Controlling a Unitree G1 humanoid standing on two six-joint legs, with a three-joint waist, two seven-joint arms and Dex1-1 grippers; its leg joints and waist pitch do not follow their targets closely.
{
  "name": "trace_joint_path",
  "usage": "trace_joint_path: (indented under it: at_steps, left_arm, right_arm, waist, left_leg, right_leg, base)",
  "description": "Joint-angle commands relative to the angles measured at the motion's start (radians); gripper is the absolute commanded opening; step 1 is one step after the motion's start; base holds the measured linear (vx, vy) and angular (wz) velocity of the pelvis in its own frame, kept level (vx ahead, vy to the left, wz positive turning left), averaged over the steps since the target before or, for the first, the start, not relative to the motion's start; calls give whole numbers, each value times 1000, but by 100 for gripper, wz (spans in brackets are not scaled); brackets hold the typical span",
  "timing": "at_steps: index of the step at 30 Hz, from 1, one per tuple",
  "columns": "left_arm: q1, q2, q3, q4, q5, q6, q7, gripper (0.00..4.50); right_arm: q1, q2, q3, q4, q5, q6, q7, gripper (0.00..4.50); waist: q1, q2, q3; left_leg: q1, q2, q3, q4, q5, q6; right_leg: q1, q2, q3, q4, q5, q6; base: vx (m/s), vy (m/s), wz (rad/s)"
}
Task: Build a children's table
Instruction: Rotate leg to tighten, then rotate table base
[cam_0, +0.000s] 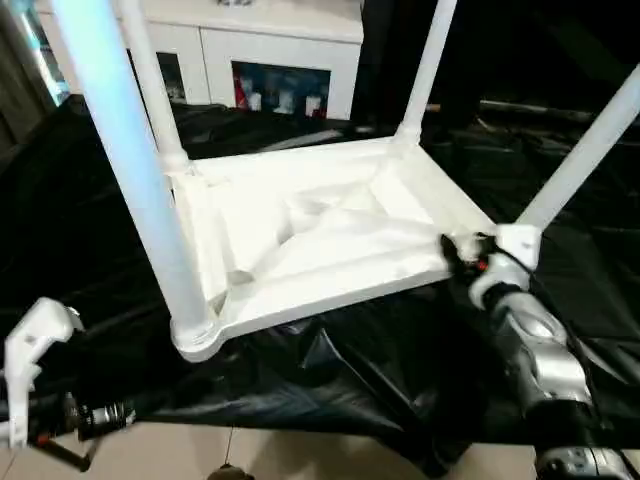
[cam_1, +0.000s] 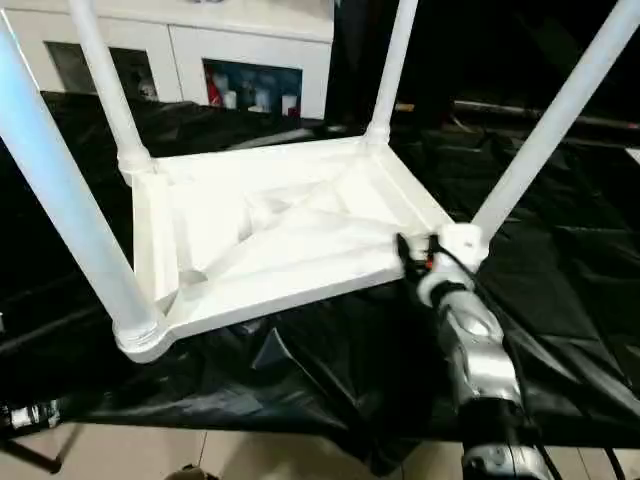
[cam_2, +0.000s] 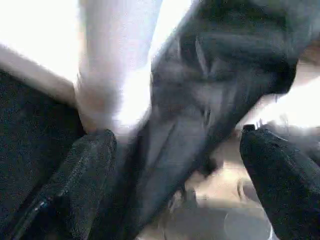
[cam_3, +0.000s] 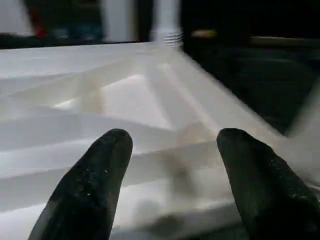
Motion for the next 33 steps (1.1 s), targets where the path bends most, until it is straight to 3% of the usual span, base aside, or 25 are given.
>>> trace_joint_path:
  at_steps: [1, 3, 8, 13, 18, 25, 29, 30, 33]
  left_arm:
    - [-25, -12, 33, 25, -29, -34, 18, 444]
    - [-32, -15, 33, 33, -29, -47, 21, 444]
    - [-108, -71, 8, 68, -23, -120, 66, 444]
    - [-185, -137, -48, 35, -85, -115, 97, 444]
    - [-282, -210, -138, 31, -104, -124, 126, 444]
    - [-326, -234, -214, -33, -206, -40, 115, 444]
    - [-358, -257, -259, -66, -277, 29, 124, 444]
    - [-386, -273, -308, -79, -280, 47, 135, 444]
    - [-418, -295, -365, -81, -271, 56, 149, 444]
  right_arm:
    - [28, 4, -35, -31, -17, 23, -60, 312]
    - [40, 4, -38, -47, -24, 33, -76, 312]
    - [98, 9, -36, -101, -68, 117, -179, 312]
    - [99, 25, -13, -102, -78, 161, -192, 312]
    - [13, 13, 34, 18, -106, 216, -157, 312]
    - [-111, 10, 82, 178, -141, 208, -103, 312]
    - [-192, 28, 113, 283, -153, 196, -64, 312]
    - [-239, 52, 133, 335, -161, 182, -38, 312]
    - [-278, 87, 156, 371, -163, 164, -1, 312]
  waist:
    - [-4, 32, -47]
    - [-6, 27, -48]
    - [-8, 26, -51]
    - [-7, 27, -55]
    - [-11, 26, -55]
    - [-10, 23, -63]
    - [-14, 17, -61]
    - [-18, 16, -59]
    - [-25, 16, -61]
  left_leg:
    - [35, -11, 5, -84, -513, -62]
    - [25, -12, 3, -86, -492, -60]
    - [28, -11, 4, -85, -472, -59]
    - [29, -11, 6, -82, -448, -60]
    - [30, -13, 8, -80, -435, -67]
    - [25, -14, 12, -71, -342, -65]
    - [23, -14, 14, -71, -350, -64]
    - [22, -15, 13, -71, -359, -68]
    - [20, -13, 11, -72, -367, -71]
  right_leg:
    - [5, -14, 25, -99, -366, -118]
    - [14, -14, 24, -95, -349, -112]
    - [14, -13, 25, -92, -318, -114]
    - [16, -13, 26, -84, -265, -131]
    - [18, -12, 25, -83, -270, -130]
    - [29, -11, 24, -67, -161, -158]
    - [30, -11, 23, -70, -187, -163]
    - [29, -11, 22, -71, -211, -165]
    - [32, -15, 22, -71, -237, -157]
  base:
    - [0, 0, 0]
    - [0, 0, 0]
    - [0, 0, 0]
    - [0, 0, 0]
    - [0, 0, 0]
    - [0, 0, 0]
    - [0, 0, 0]
    - [0, 0, 0]
    - [0, 0, 0]
